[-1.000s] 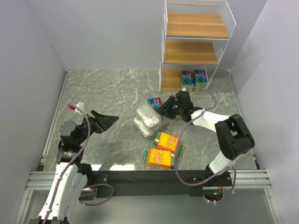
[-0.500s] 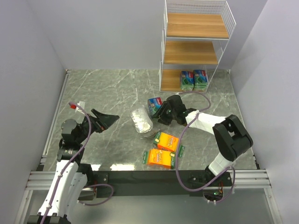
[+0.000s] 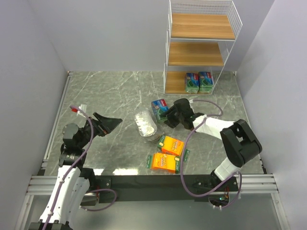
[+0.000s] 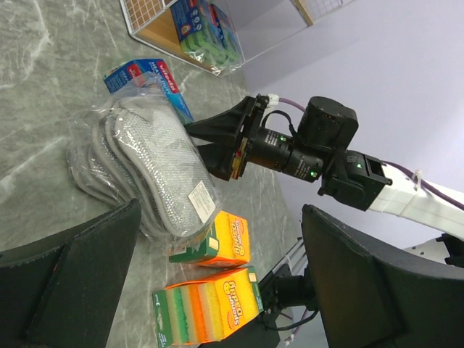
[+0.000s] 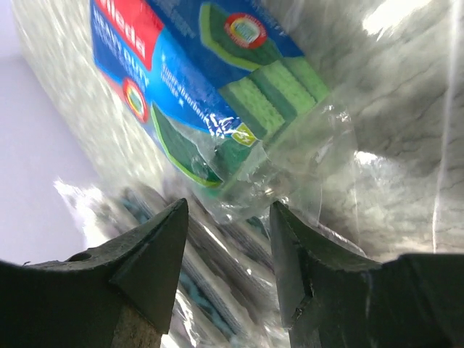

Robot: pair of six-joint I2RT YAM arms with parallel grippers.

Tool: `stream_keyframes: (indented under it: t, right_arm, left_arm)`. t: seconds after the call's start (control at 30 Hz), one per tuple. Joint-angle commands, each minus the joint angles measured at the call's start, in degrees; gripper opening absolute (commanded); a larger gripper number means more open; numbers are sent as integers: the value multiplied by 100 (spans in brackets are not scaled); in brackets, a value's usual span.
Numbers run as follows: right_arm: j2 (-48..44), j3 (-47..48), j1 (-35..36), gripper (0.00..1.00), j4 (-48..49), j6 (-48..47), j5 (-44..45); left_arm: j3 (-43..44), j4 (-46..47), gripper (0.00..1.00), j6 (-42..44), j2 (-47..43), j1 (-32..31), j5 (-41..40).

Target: Place and organize the cleaning sponges onto the shelf

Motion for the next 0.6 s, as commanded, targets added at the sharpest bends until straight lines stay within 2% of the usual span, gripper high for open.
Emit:
stream_keyframes:
  t: [0.0,0.2,0.4,0.57]
  right_arm:
    - [-113,-2,-71,56,171,496,519]
    - [203,129,-150,55,180,655,617]
    - [704,376,-246,47,241,628,556]
    - [907,349,-343,14,461,637,555]
  left_arm:
    - [-71,56,99,23,-119,-15,16]
    - [-54,-93,99,66,-216,-15,-19]
    - [-10,-216,100,119,-278,-15,-37]
    - [-1,-286,99,137,-339,-15,-63]
